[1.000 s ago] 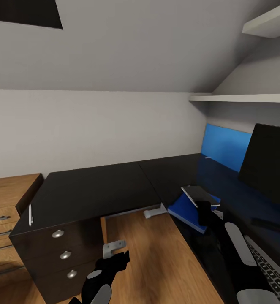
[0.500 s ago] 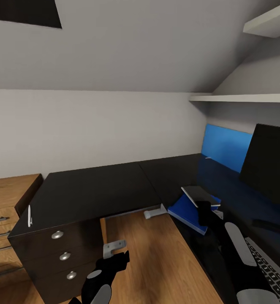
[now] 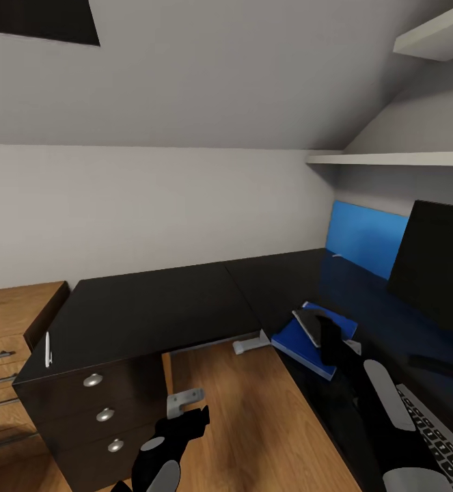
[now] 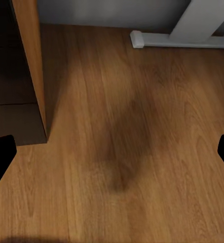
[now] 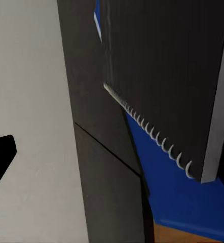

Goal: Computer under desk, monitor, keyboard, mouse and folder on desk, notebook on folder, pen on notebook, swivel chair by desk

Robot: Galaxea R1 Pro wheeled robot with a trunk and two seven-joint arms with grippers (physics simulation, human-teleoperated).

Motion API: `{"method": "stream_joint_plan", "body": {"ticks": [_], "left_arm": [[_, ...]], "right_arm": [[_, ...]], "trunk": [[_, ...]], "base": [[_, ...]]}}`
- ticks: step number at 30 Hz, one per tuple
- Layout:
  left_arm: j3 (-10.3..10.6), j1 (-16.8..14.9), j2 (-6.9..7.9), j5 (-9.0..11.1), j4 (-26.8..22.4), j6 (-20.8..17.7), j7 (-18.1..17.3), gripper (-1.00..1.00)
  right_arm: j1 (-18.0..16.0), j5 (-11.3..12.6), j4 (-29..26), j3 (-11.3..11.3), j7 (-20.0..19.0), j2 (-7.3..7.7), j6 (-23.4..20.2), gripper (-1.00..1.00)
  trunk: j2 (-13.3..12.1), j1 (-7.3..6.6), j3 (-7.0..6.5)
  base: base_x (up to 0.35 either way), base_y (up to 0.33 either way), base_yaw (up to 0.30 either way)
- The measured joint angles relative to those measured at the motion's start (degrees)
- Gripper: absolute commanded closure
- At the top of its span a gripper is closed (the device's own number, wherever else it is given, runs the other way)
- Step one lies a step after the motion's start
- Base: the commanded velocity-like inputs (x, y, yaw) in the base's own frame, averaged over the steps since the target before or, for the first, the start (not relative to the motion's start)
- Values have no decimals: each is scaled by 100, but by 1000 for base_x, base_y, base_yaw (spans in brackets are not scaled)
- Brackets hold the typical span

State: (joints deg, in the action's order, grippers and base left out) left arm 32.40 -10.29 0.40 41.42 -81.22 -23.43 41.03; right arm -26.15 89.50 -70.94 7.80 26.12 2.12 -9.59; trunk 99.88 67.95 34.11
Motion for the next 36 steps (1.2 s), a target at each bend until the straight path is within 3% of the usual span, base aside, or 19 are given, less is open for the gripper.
{"method": "stream_joint_plan", "body": {"ticks": [17,22,36], "left_arm": [[1,-2,-7,2,0,1,-20,-100],[10,0,-13,1,0,2,0,-100],[0,1,-1,5,0,0,9,-100]], "right_arm": [[0,6,-1,2,-8,0,-8,-100],[0,3,-1,-2,-9,0,-8,-100],[0,2,-1,-13,-9,0,-8,-100]], "trunk": [[0,0,0],[-199,-109,-89],[-201,-109,-90]], "base": [[0,0,0],[0,0,0],[-17,0,0]]}}
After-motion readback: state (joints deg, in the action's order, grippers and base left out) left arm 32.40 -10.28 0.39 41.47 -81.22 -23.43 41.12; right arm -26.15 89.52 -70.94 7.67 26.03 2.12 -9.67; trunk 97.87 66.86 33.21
